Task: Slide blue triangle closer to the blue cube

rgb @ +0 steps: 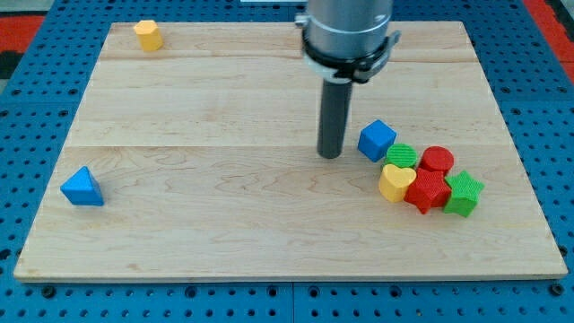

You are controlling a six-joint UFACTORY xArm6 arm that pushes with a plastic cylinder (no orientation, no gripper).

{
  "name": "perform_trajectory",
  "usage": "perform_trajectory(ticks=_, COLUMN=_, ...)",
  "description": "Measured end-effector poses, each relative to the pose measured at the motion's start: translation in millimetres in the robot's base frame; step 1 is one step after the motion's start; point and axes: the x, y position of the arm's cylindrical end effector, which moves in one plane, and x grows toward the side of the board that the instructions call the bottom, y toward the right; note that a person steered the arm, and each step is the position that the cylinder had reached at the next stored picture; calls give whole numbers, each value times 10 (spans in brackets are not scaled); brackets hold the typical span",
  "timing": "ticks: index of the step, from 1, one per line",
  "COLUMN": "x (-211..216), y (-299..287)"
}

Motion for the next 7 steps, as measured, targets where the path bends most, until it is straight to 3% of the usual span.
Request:
perform_trajectory(ticks=1, x=297, y=-785)
perform_trajectory(ticks=2, x=1005, y=-1321)
perform_trajectory(ticks=3, x=1287, y=-2403)
perform_trajectory(ticks=4, x=1154, y=-3213)
perform_trajectory(ticks=5, x=819, y=-3241)
perform_trajectory(ticks=7, x=119, y=-1993)
